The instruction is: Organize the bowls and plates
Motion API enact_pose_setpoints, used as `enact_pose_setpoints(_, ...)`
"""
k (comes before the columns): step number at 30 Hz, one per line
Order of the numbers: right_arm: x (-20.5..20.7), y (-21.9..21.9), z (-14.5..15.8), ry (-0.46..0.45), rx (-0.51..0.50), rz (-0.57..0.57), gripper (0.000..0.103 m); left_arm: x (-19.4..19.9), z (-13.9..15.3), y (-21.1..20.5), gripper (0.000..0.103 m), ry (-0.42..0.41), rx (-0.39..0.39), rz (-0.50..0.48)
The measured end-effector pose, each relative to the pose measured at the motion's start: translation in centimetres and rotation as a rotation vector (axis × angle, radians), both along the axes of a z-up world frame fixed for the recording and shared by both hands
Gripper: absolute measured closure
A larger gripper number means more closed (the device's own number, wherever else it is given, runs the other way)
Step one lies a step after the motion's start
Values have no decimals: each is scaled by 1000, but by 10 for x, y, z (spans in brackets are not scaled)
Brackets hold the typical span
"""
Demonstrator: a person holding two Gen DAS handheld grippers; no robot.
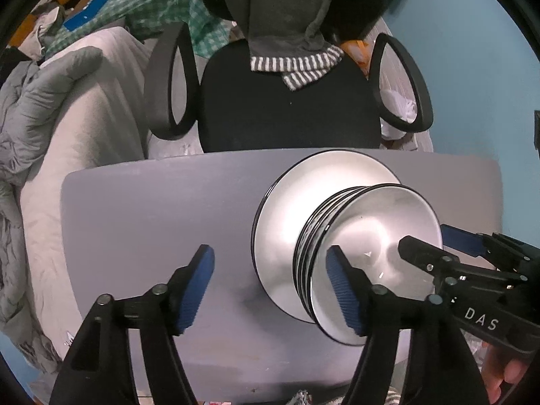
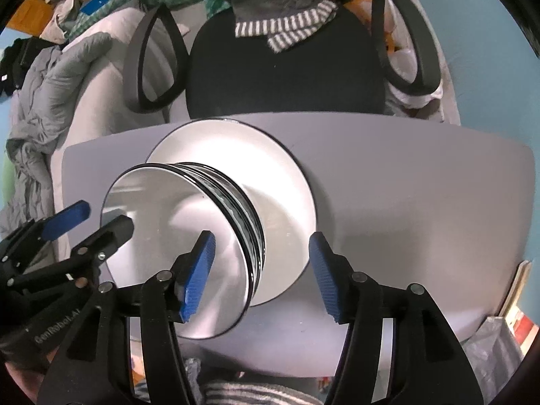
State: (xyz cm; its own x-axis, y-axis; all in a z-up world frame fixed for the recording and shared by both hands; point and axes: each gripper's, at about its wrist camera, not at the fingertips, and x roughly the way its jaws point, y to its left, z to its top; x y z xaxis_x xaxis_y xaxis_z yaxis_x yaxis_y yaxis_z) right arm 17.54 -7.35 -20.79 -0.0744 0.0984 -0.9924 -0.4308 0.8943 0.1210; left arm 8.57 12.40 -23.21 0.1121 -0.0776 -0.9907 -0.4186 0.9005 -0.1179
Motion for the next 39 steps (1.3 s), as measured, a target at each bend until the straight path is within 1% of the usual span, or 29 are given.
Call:
enact_pose_setpoints(1,-2,0,5,-16,2,0,44,-2,6,-1,24,-10,4,-9)
enact_pose_setpoints(2,-3,0,9,-30,1,2,38,-3,9,-3,23,-17,10,-19)
enact_pose_setpoints(5,-9,0,23,-84,-7,7,38,-8,27,-9,22,-47,51,-49)
enact_pose_setpoints(8,-13,-4,40,-128,4,-3,38,-15,43,-13,22,-74,64,-59)
enact_pose_setpoints(11,-19,-7,57,-175,5,-2,38,-27,58,-12,20,-103,59,-42)
enact_pose_setpoints(13,-24,-10,71,-201,18,-5,38,-36,67,-12,16,-119,51,-31)
enact_pose_setpoints(21,-46,-26,119,-312,34,8,38,-70,101,-18,16,-150,51,-59)
enact_pose_setpoints(25,-63,-32,148,-375,59,13,38,-85,120,-19,16,-182,29,-33)
enact_pose_setpoints(27,-68,-34,157,-396,68,14,38,-92,131,-19,16,-204,23,-19)
enact_pose_setpoints(31,-86,-40,179,-452,84,16,38,-107,158,-23,16,-261,64,-16)
enact_pose_setpoints(34,-96,-43,187,-486,84,24,38,-116,174,-26,15,-311,66,-14)
enact_pose_setpoints(35,-100,-44,191,-501,84,24,38,-118,177,-28,14,-316,67,-18)
enact_pose_setpoints(37,-104,-46,197,-517,88,15,38,-122,183,-32,9,-318,87,-30)
enact_pose_setpoints(39,-108,-49,201,-528,95,0,38,-126,189,-37,9,-330,107,-40)
